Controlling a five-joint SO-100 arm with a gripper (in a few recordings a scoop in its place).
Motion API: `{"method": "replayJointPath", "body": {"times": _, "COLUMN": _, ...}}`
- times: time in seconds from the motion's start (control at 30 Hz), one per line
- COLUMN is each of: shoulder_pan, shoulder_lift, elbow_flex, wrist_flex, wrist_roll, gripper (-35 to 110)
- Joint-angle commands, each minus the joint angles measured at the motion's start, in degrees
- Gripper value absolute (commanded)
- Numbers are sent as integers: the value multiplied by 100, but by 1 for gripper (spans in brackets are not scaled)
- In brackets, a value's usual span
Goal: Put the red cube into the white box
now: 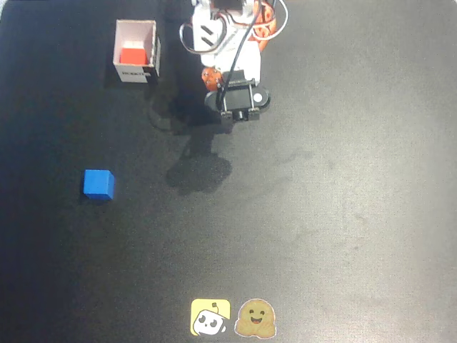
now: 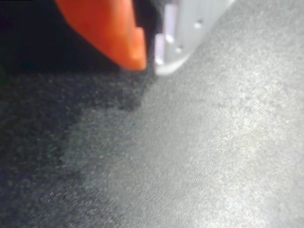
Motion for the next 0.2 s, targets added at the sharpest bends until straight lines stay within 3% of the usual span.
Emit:
{"method": "replayJointPath", "body": {"times": 0.0, "shoulder_pan": 44, "shoulder_lift": 26, "elbow_flex": -18, "wrist_flex": -62, "wrist_roll": -26, "gripper": 0}}
{"method": "replayJointPath", "body": {"times": 0.17, "shoulder_pan": 44, "shoulder_lift": 26, "elbow_flex": -18, "wrist_flex": -62, "wrist_roll": -26, "gripper": 0}}
